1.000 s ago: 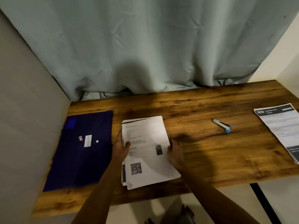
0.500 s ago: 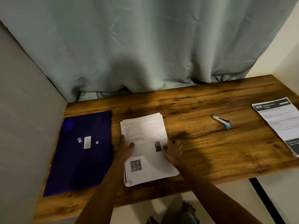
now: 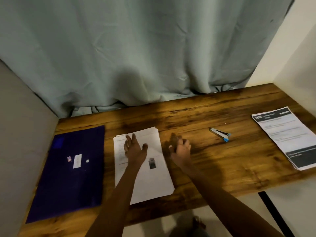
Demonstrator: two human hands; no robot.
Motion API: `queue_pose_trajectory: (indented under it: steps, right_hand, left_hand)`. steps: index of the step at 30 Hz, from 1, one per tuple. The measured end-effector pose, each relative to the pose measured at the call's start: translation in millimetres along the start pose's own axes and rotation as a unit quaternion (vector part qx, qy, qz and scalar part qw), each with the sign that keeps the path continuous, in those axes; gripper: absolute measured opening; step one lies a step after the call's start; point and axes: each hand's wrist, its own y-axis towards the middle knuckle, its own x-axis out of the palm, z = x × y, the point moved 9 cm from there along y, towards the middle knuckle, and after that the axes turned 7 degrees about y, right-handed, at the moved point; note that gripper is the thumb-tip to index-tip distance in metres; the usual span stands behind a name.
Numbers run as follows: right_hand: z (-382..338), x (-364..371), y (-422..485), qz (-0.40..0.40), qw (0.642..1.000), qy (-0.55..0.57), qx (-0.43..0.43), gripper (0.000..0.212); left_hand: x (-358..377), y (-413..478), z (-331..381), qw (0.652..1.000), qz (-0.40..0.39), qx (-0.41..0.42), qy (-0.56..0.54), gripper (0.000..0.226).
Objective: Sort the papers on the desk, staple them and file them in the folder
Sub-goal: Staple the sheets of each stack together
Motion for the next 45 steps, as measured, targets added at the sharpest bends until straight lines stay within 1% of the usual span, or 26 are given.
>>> queue_pose_trajectory:
  steps: [2, 4, 5, 8, 10, 11, 12, 19, 25, 32, 36, 39, 41, 43, 45]
  right_hand:
    - [10, -27, 16, -0.002, 1.000, 0.011, 0.003, 0.057]
    - [28, -55, 32, -0.014, 1.000, 0.004, 0.010, 0.056]
    - [40, -68, 40, -0.018, 1.000, -0.004, 0.014, 0.057]
    - [81, -112, 64, 0.015, 0.999, -0.025, 0.034, 0.056]
    - [112, -142, 78, 0.034, 0.998, -0.023, 0.052, 0.055]
    - [118, -147, 82, 0.034, 0.997, -0.025, 0.057, 0.056]
    - [137, -166, 87, 0.042, 0.996, -0.027, 0.069, 0.058]
    - [221, -253, 114, 0.089, 0.989, -0.065, 0.102, 0.062]
    - [274, -321, 136, 0.141, 0.982, -0.043, 0.119, 0.054]
    - [338, -379, 151, 0.178, 0.968, -0.026, 0.176, 0.061]
    - [371, -408, 152, 0.206, 0.957, -0.003, 0.205, 0.068]
    - [388, -422, 158, 0.196, 0.957, -0.028, 0.211, 0.073]
    - [398, -425, 162, 0.169, 0.959, -0.048, 0.221, 0.077]
    - [412, -426, 165, 0.139, 0.959, -0.043, 0.242, 0.079]
    - [423, -425, 166, 0.123, 0.958, -0.035, 0.258, 0.077]
  left_hand:
    - [7, 0, 39, 0.999, 0.000, 0.030, -0.028, 0.072]
    - [17, -4, 81, 0.994, -0.004, 0.069, -0.079, 0.071]
    - [26, -5, 98, 0.990, -0.018, 0.079, -0.111, 0.070]
    - [58, -15, 149, 0.971, -0.099, 0.068, -0.204, 0.065]
    - [81, -24, 185, 0.958, -0.149, 0.063, -0.238, 0.059]
    - [86, -25, 190, 0.951, -0.163, 0.058, -0.256, 0.056]
    - [101, -30, 212, 0.946, -0.178, 0.060, -0.265, 0.054]
    - [176, -61, 296, 0.923, -0.270, 0.062, -0.267, 0.041]
    - [220, -78, 347, 0.915, -0.327, 0.076, -0.222, 0.048]
    - [260, -86, 391, 0.907, -0.372, 0.079, -0.183, 0.051]
    - [279, -99, 414, 0.884, -0.411, 0.055, -0.215, 0.054]
    - [290, -106, 429, 0.860, -0.438, 0.032, -0.258, 0.054]
    - [297, -108, 434, 0.852, -0.448, 0.028, -0.269, 0.053]
    - [305, -107, 439, 0.846, -0.452, 0.026, -0.281, 0.054]
    - [310, -106, 444, 0.843, -0.452, 0.020, -0.292, 0.055]
